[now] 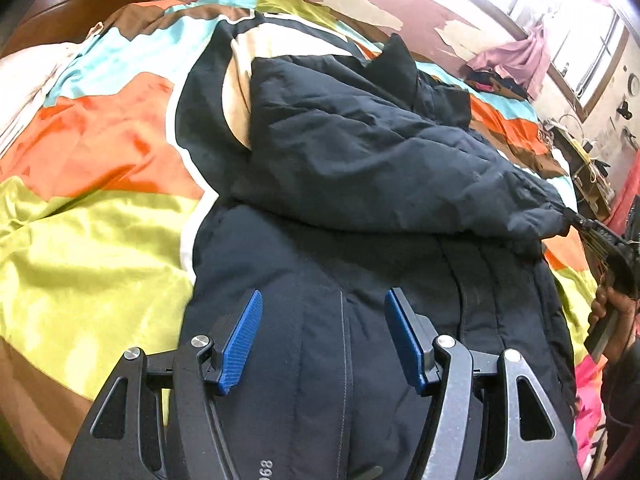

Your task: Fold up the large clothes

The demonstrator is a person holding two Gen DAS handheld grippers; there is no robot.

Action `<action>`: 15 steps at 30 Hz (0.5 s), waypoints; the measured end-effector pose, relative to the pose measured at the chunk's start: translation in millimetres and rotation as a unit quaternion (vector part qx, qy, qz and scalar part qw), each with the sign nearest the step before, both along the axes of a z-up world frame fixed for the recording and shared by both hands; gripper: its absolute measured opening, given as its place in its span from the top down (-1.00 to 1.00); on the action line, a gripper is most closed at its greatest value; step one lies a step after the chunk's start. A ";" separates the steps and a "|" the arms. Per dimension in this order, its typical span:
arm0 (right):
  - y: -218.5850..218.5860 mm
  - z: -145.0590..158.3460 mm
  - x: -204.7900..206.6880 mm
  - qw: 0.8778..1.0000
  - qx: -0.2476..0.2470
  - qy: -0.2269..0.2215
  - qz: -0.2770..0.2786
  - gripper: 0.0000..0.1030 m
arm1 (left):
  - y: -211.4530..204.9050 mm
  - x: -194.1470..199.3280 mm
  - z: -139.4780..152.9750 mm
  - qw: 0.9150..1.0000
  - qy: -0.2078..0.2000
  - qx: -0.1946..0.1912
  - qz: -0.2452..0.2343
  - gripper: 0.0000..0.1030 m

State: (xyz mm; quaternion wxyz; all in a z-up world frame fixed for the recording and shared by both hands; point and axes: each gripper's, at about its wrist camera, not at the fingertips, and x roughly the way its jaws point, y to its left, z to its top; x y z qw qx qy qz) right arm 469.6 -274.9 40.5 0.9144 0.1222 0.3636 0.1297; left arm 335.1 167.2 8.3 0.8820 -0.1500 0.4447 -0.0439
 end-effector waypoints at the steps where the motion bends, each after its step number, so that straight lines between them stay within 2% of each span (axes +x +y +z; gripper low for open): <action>1: 2.3 -4.8 6.4 1.000 -0.020 0.004 -0.004 0.91 | 0.6 1.7 1.4 1.000 -0.004 0.005 0.002 -0.11; 5: 11.4 -33.9 19.8 0.993 -0.099 0.051 -0.025 0.86 | -0.2 20.9 3.9 0.999 -0.016 0.038 0.009 -0.11; 7: 15.2 -33.0 17.6 0.992 -0.119 0.024 -0.042 0.79 | -4.3 39.4 5.0 0.999 -0.024 0.045 0.011 -0.11; 8: 17.3 -29.6 15.9 0.991 -0.123 0.006 -0.042 0.47 | -6.9 50.6 4.4 0.999 -0.025 0.045 0.010 -0.11; 9: 20.2 -27.1 14.9 0.992 -0.123 -0.008 -0.038 0.00 | -8.9 61.7 2.2 0.999 -0.027 0.044 0.008 -0.11; 11: 33.0 -22.9 12.9 0.991 -0.124 -0.046 -0.005 -0.35 | -16.5 81.5 0.1 0.999 -0.032 0.042 0.008 -0.11; 15: 72.2 -29.5 23.3 0.984 -0.145 -0.058 0.083 -0.27 | -36.1 126.7 -15.9 0.999 -0.025 0.041 0.011 -0.11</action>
